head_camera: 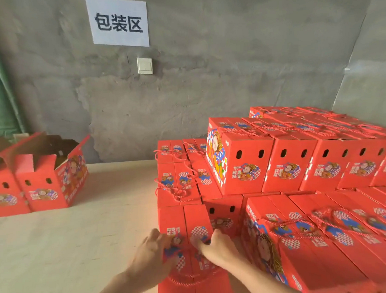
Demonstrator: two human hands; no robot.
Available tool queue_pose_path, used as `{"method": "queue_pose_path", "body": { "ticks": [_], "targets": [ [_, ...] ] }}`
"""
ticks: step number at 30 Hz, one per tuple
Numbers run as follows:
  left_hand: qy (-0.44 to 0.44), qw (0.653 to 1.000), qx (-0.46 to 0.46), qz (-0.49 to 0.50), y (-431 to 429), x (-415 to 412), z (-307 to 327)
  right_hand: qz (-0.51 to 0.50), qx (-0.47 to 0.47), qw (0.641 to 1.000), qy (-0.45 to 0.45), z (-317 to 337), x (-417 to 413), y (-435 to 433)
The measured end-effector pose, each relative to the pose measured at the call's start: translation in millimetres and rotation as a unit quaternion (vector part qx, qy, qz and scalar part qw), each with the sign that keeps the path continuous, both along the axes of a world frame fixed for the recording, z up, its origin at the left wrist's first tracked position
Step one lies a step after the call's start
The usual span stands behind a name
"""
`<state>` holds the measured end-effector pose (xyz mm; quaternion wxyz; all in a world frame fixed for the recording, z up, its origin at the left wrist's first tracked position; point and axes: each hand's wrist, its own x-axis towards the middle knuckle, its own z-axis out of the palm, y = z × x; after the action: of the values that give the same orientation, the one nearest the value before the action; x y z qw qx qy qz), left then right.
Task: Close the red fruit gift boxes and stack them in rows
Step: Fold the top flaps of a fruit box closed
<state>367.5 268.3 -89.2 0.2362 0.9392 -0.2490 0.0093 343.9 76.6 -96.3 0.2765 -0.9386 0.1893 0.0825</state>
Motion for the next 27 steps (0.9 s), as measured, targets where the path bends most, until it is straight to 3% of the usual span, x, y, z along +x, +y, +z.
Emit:
{"method": "queue_pose_path", "body": {
  "ticks": [3, 7, 8, 10, 12, 14, 16, 18, 19, 20, 21, 23, 25, 27],
  "targets": [
    [-0.025, 0.995, 0.093, -0.014, -5.1, -15.0, -2.0, -0.002, 0.013, 1.0, -0.025, 1.5, -18.0, 9.9],
    [-0.015, 0.981, 0.192, -0.037, -19.6, -22.9, 5.5, 0.004, -0.038, 0.997, -0.068, 2.9, -41.0, 9.7],
    [0.009, 0.985, 0.167, -0.043, -22.7, -25.0, 9.8, 0.008, -0.07, 0.994, -0.084, 4.8, -46.4, 7.2],
    [0.126, 0.992, -0.014, -0.029, -27.0, -30.3, 25.6, 0.039, -0.129, 0.981, -0.142, 5.4, -55.3, 1.7],
    [0.213, 0.956, -0.2, -0.016, -27.9, -30.3, 45.5, 0.095, -0.173, 0.963, -0.183, 4.6, -62.5, 0.1],
    [0.243, 0.927, -0.285, -0.027, -24.9, -26.1, 61.1, 0.141, -0.231, 0.946, -0.179, 10.5, -64.7, 9.0],
    [0.238, 0.926, -0.292, -0.034, -20.5, -23.6, 70.1, 0.16, -0.283, 0.93, -0.171, 18.5, -63.9, 20.5],
    [0.228, 0.94, -0.251, -0.029, -17.1, -22.2, 69.0, 0.153, -0.141, 0.968, -0.142, 29.5, -61.5, 28.8],
    [0.227, 0.947, -0.226, -0.025, -14.7, -23.4, 65.4, 0.12, 0.007, 0.986, -0.118, 34.2, -61.4, 32.7],
    [0.223, 0.952, -0.207, -0.022, -11.7, -25.3, 59.7, 0.072, 0.175, 0.977, -0.094, 39.9, -61.2, 38.4],
    [0.218, 0.955, -0.199, -0.019, -8.9, -27.9, 53.7, 0.024, 0.326, 0.942, -0.079, 43.4, -60.2, 44.9],
    [0.21, 0.952, -0.224, -0.009, -3.7, -33.1, 45.4, -0.049, 0.576, 0.814, -0.062, 51.6, -58.7, 60.7],
    [0.193, 0.933, -0.303, 0.028, 0.1, -33.8, 41.4, -0.13, 0.689, 0.709, -0.068, 55.3, -55.5, 71.8],
    [0.147, 0.915, -0.369, 0.077, 5.1, -28.7, 40.7, -0.188, 0.719, 0.666, -0.063, 59.3, -60.4, 75.3]
  ]
}}
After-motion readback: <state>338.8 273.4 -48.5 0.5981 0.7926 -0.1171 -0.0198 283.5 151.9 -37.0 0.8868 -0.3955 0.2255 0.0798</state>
